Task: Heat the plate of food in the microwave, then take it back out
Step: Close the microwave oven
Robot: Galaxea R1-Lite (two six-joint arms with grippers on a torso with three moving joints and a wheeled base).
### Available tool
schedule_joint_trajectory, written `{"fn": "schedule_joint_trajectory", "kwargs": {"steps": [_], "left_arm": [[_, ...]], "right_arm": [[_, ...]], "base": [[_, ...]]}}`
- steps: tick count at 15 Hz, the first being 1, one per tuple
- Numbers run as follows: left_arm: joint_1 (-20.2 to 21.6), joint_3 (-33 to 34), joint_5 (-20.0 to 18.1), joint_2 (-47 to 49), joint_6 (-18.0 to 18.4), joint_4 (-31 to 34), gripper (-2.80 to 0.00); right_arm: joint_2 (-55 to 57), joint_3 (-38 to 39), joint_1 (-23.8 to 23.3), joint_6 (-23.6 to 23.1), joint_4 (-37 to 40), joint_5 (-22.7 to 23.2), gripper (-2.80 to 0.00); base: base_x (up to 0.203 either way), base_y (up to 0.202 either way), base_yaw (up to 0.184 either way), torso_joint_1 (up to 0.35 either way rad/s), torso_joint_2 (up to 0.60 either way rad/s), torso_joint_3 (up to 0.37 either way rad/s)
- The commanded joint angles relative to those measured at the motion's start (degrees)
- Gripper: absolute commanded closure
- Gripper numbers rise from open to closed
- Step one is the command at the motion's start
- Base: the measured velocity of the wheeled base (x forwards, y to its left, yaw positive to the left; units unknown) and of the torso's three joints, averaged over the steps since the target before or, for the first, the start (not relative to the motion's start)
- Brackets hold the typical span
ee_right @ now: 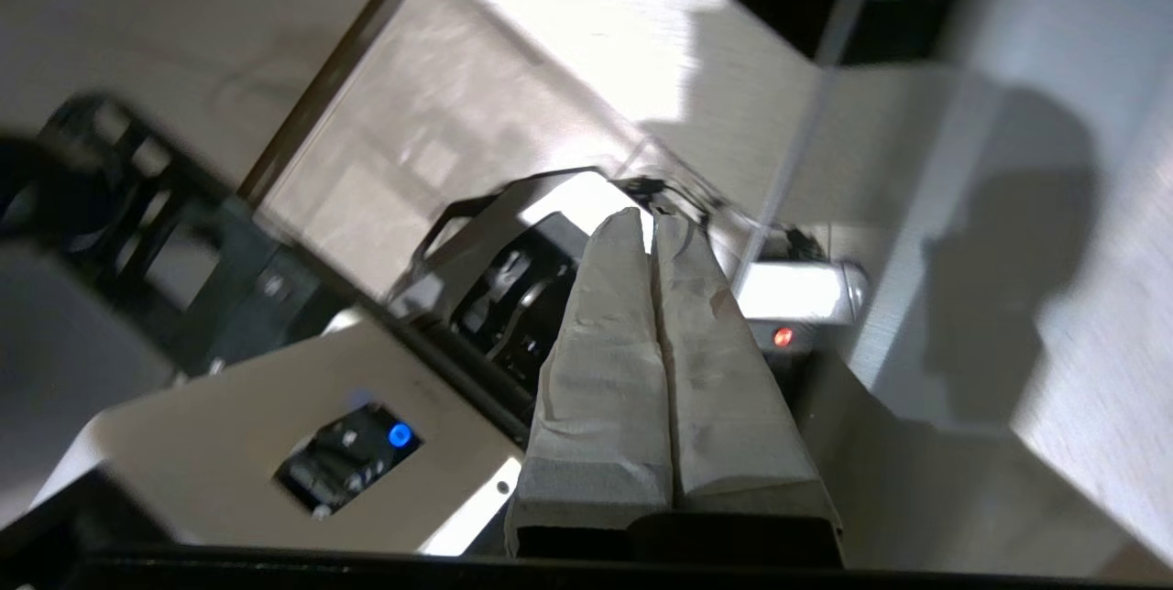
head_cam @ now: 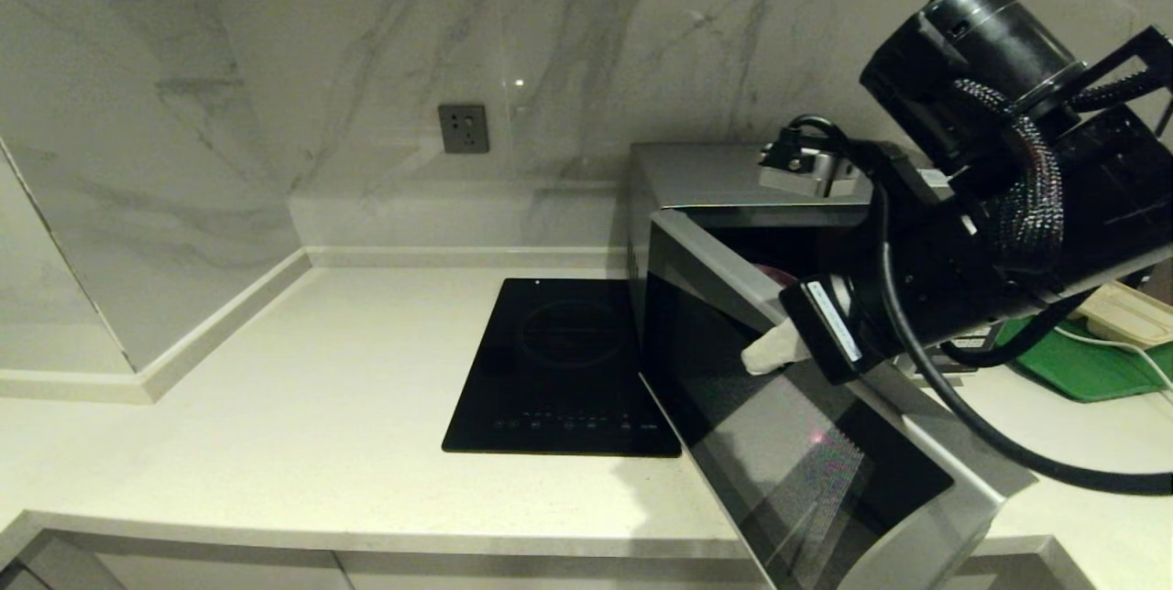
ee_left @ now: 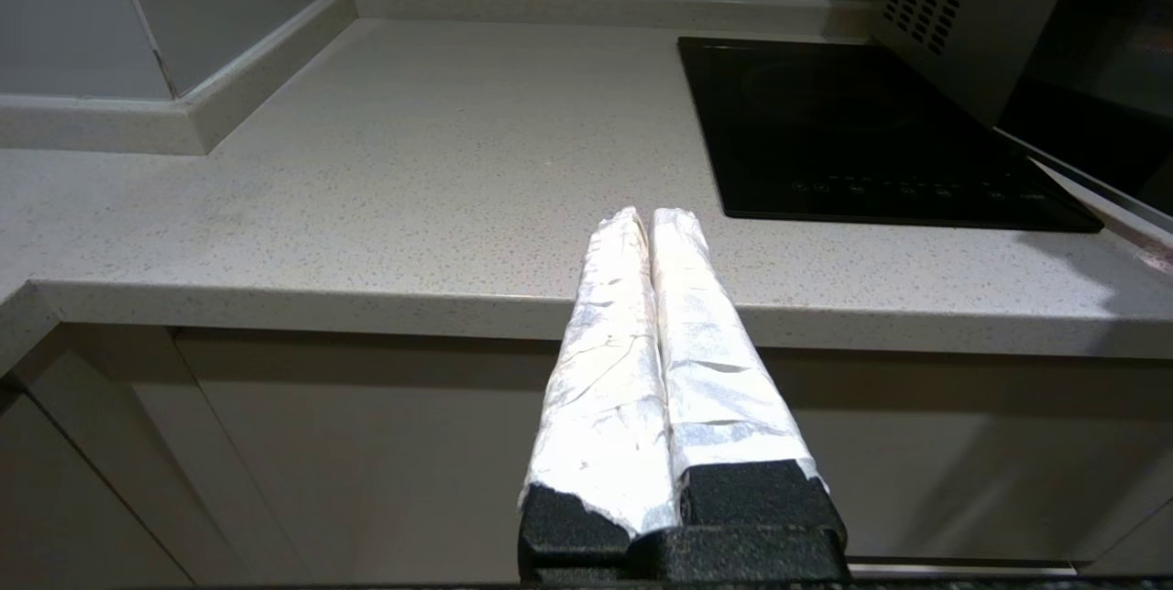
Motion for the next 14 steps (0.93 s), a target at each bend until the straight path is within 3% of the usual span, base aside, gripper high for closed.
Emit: {"fn": "schedule_joint_trajectory", "kwargs": {"steps": [1,4,10,14], "left_arm": [[0.00,0.01,0.00,0.00,-0.03,0.00,0.00],[0.00,0.01,0.00,0.00,-0.03,0.00,0.00],[0.00,0.01,0.00,0.00,-0.03,0.00,0.00],[0.00,0.01,0.00,0.00,-0.03,0.00,0.00]], "right_arm": [[-3.00,3.20,-5.20,0.70,0.30,-0.69,0.00],[-5.36,7.72,-11.57,1.03,-0.67,-0.68,0.00],[-8.37,19.35,-20.85,2.52,-13.48,-1.06,0.00],[-7.62,20.65,-27.61,3.44,-19.24,-1.43,0.00]], "base": [[0.000,0.000,0.000,0.000,0.00,0.000],[0.000,0.000,0.000,0.000,0.00,0.000],[0.000,0.000,0.000,0.000,0.00,0.000],[0.000,0.000,0.000,0.000,0.00,0.000]]}}
